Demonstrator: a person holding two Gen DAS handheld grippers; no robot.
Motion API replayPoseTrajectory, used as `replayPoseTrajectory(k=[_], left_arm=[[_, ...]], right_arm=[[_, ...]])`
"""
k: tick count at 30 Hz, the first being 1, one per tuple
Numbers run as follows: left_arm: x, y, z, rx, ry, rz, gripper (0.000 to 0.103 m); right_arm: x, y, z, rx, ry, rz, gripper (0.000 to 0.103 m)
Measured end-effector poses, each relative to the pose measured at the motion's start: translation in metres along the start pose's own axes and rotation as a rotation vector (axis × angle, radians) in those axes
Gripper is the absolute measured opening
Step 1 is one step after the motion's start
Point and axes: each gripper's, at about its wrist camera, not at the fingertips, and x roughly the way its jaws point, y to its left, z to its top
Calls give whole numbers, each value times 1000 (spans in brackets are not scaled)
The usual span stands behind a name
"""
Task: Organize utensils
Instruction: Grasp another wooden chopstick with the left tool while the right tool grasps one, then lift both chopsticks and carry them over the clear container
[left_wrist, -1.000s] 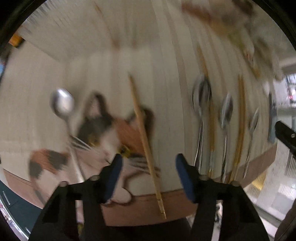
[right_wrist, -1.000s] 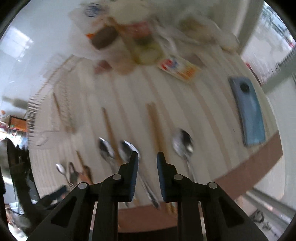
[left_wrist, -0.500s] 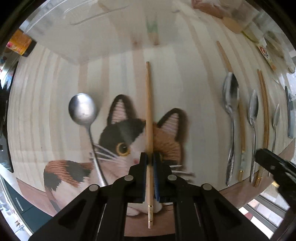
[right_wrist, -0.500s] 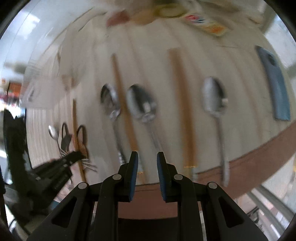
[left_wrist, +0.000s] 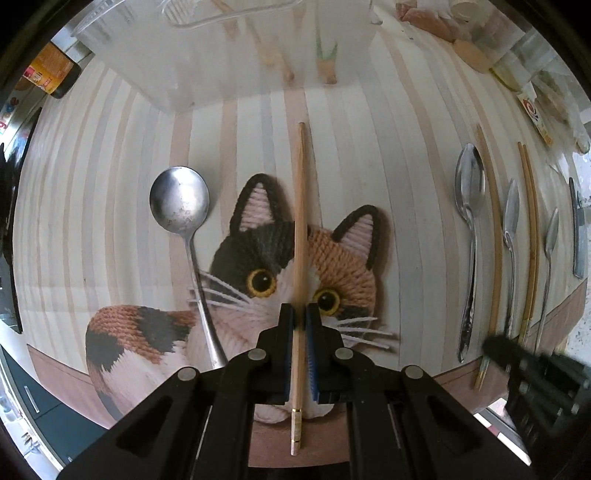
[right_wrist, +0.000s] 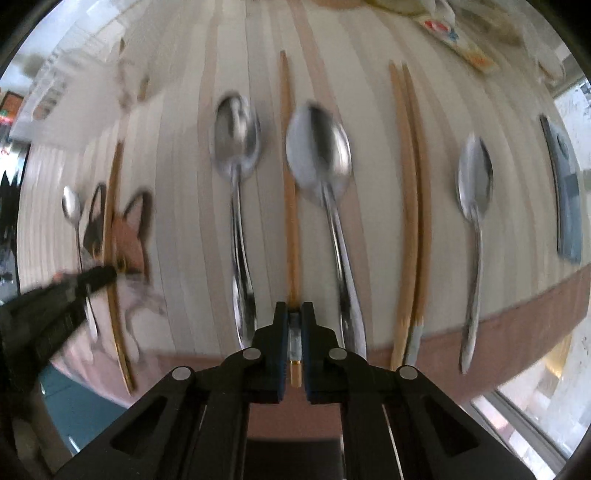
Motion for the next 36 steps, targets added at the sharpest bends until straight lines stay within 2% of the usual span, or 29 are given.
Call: replayPoseTrajectory(k=[4, 8, 14, 20, 23, 24, 27, 32, 36], left_arm=[[0, -4, 2, 5, -7, 9, 5], [2, -5, 4, 4, -5, 8, 6], [0, -3, 8, -4, 2, 2, 9], [0, -2, 9, -11, 2, 4, 9], [1, -3, 10, -13, 1, 8, 9], [1, -3, 9, -14, -1, 8, 9], [1, -2, 7, -20, -7, 4, 10], [1, -10, 6, -1, -5, -22, 30], [2, -19, 3, 15, -16, 10, 31]], right_arm=[[4, -2, -10, 24, 40, 9, 7], [3, 1, 5, 41, 29, -33, 8], [5, 22, 31, -8, 29, -114, 9], [7, 35, 37, -16, 32, -104, 13], [5, 24, 36, -22, 37, -75, 8], [4, 2, 31, -23, 49, -63, 7], [8, -8, 22, -51, 96, -59, 7], [10, -8, 28, -30, 83, -75, 8], [8, -2, 36, -39, 39, -104, 8]])
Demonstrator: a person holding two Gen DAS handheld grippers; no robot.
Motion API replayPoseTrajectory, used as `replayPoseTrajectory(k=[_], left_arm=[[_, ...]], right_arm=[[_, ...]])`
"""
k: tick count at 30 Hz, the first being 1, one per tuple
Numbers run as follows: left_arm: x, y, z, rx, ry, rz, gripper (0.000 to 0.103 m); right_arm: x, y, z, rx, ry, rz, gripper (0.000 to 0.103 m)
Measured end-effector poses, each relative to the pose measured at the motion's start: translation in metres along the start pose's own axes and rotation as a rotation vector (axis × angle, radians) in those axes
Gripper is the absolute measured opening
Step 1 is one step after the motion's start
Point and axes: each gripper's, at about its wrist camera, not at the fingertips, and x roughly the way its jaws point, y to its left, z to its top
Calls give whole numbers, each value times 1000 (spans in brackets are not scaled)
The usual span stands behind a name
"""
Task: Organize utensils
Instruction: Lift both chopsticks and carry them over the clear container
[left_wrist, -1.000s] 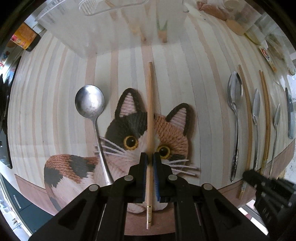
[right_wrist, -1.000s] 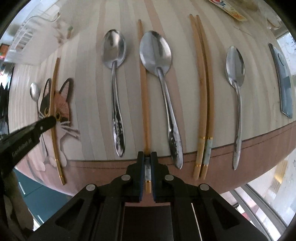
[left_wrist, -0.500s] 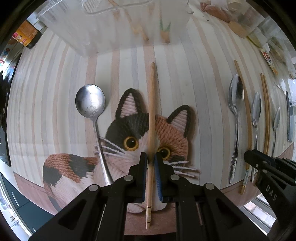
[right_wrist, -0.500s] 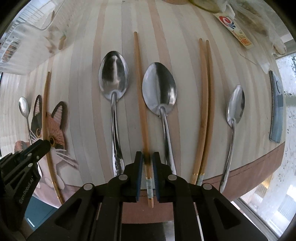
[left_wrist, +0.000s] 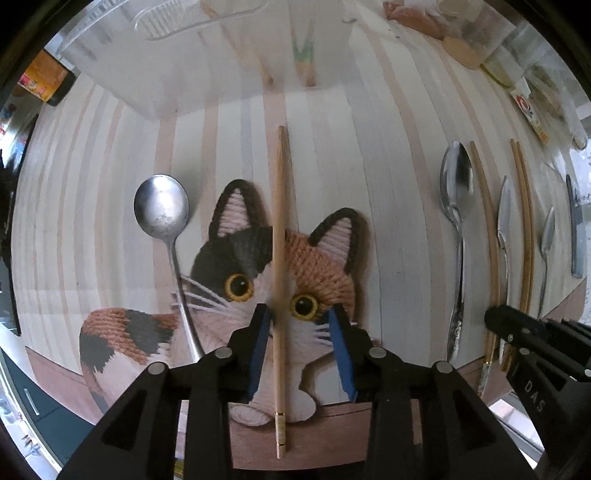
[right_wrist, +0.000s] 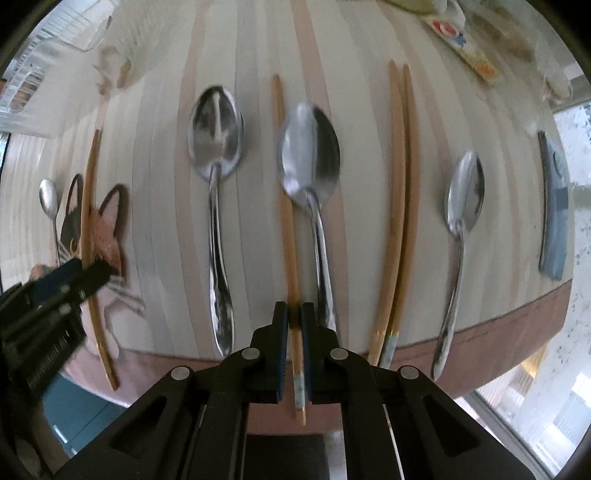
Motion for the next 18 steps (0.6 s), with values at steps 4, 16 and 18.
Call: replayPoseTrajectory(k=[4, 16, 18], left_arm=[[-1, -2, -3, 1, -17, 12, 5], [-32, 2, -21, 16, -89, 42, 4], [-40, 1, -25, 14, -103, 39, 4]], right_arm=[[-1, 12, -3, -16, -22, -12, 8], [-23, 3, -51, 29, -70, 90, 7], [-33, 1, -53, 29, -83, 111, 7]])
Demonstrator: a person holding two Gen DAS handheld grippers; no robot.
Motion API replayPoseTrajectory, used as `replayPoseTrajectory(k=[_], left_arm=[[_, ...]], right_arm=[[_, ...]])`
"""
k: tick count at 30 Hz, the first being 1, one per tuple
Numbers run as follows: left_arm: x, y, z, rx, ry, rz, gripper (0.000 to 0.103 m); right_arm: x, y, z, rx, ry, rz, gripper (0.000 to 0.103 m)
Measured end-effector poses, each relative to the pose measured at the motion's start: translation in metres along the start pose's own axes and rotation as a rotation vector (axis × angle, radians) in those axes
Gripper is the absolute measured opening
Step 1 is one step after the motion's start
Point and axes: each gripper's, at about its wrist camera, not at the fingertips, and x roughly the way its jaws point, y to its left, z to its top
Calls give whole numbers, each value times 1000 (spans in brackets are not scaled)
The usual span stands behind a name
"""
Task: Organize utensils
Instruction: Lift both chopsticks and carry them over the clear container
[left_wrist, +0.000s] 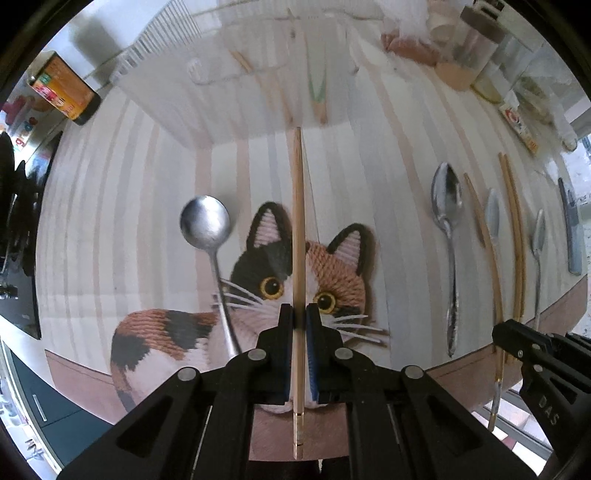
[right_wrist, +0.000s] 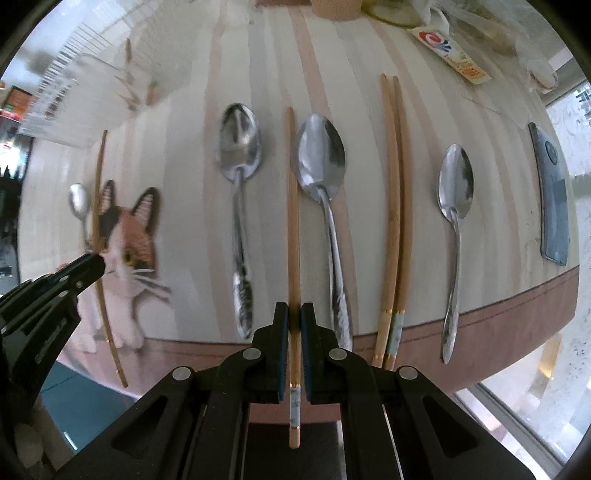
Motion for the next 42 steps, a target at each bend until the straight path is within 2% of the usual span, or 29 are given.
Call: replayPoseTrajectory(k=[5, 11, 18, 23, 29, 34, 39, 42], left_arm=[[-21, 6, -1, -8, -39, -7, 4], [-54, 10, -3, -5, -99, -25, 4], [-101, 19, 36, -20, -204, -67, 4], [-129, 36, 78, -51, -280, -58, 4], [-141, 61, 128, -84, -324, -7, 4], [-133, 87, 171, -128, -302, 1, 4], [-112, 113, 208, -189, -227, -48, 4], [-96, 123, 224, -212, -176, -78, 4]], right_arm=[[-27, -3, -11, 16, -49, 44, 7], [-65, -5, -7, 38, -116, 104, 7], [-114, 3, 16, 39, -218, 158, 7], [-136, 12, 60, 23, -280, 179, 7], [-147, 51, 129, -38, -323, 190, 7], [-147, 78, 178, -70, -317, 206, 7], [-133, 103, 227, -79, -275, 230, 7], [-120, 114, 243, -80, -246, 238, 7]])
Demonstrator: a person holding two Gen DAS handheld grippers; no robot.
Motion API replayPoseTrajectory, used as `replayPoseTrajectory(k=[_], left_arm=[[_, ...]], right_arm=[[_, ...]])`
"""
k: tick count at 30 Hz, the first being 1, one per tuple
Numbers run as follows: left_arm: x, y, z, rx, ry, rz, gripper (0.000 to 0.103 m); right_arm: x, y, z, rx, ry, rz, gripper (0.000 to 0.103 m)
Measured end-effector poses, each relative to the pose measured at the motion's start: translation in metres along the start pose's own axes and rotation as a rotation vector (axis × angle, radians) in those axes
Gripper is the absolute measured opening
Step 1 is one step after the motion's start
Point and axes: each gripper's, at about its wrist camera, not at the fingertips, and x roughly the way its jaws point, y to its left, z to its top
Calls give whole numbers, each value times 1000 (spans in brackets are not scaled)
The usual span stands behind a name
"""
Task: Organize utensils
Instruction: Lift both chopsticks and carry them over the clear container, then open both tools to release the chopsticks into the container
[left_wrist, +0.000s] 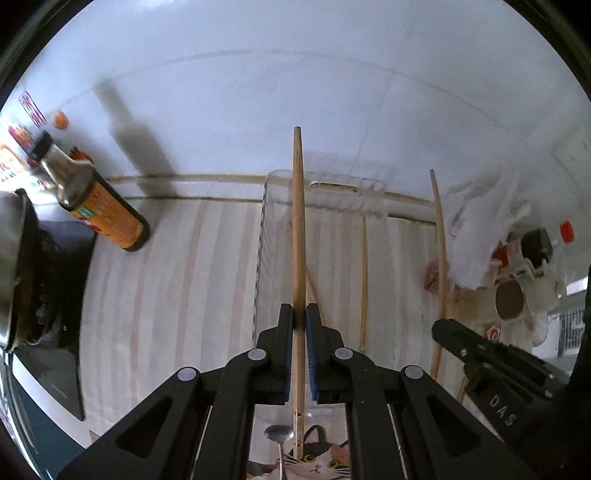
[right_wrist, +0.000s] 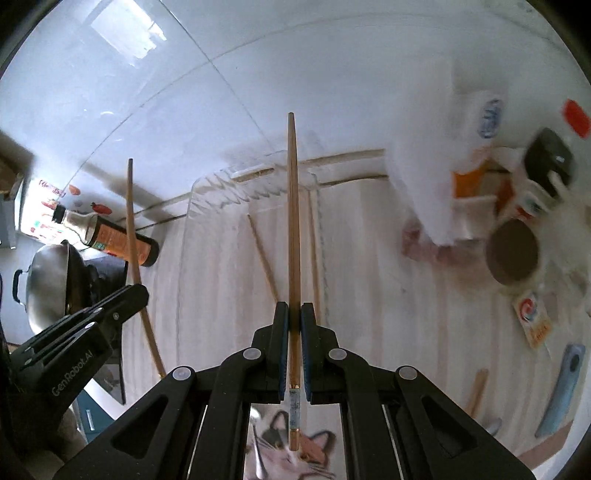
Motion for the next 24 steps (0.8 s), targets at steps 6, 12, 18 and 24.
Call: replayPoseTrajectory(k=[6, 12, 18, 24], left_arm=[[27, 4, 10, -15, 66, -19, 5], [25, 8, 10, -7, 70, 25, 13], [-4, 20, -7, -18, -41, 119, 61], [-34, 24, -36, -14, -200, 199, 99]], right_arm=[[37, 11, 13, -8, 46, -4, 7], [63, 12, 15, -17, 113, -3, 12], [42, -6, 3, -1, 78, -8, 29], [-13, -47, -22, 47, -19, -49, 47]])
